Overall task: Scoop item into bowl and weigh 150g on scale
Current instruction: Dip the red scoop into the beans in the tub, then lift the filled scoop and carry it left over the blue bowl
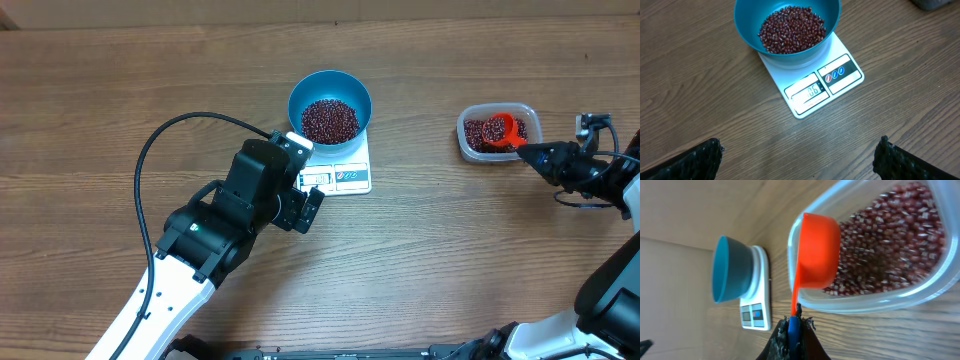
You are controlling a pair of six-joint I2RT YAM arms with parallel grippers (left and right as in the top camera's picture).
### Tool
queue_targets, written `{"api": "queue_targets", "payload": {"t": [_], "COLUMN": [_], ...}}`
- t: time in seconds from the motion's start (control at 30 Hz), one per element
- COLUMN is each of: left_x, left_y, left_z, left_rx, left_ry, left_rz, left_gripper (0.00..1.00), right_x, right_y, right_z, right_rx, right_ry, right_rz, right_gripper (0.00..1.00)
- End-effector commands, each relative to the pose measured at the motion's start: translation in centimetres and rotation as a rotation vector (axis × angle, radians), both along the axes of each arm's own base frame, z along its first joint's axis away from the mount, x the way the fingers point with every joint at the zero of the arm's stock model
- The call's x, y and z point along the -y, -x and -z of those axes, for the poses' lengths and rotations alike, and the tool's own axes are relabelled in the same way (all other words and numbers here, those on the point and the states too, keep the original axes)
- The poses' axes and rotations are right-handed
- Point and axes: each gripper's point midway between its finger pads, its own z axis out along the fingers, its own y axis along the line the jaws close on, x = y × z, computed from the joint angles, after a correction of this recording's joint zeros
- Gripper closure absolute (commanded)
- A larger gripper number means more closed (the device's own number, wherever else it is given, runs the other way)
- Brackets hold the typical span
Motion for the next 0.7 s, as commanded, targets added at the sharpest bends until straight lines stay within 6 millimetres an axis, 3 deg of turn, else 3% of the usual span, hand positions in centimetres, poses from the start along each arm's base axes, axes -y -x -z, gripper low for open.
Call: {"api": "queue_targets", "payload": {"t": [0.0, 0.67], "left_x": [0.1, 0.1], "left_y": [0.0, 0.0], "left_z": [0.3, 0.3], "left_rx": [-0.006, -0.006], "left_ry": [-0.005, -0.005], "left_rz": [-0.004, -0.004], "left_gripper": [0.01, 0.01], "right_x": [-0.7, -1.7], "right_y": [-0.5, -0.5], "right_z": [-2.1, -3.8], "right_rx": [0.086, 0.143], "right_ry": [-0.086, -0.175], "right_rz": [-0.028, -0.057], "right_gripper": [0.96, 0.96]}}
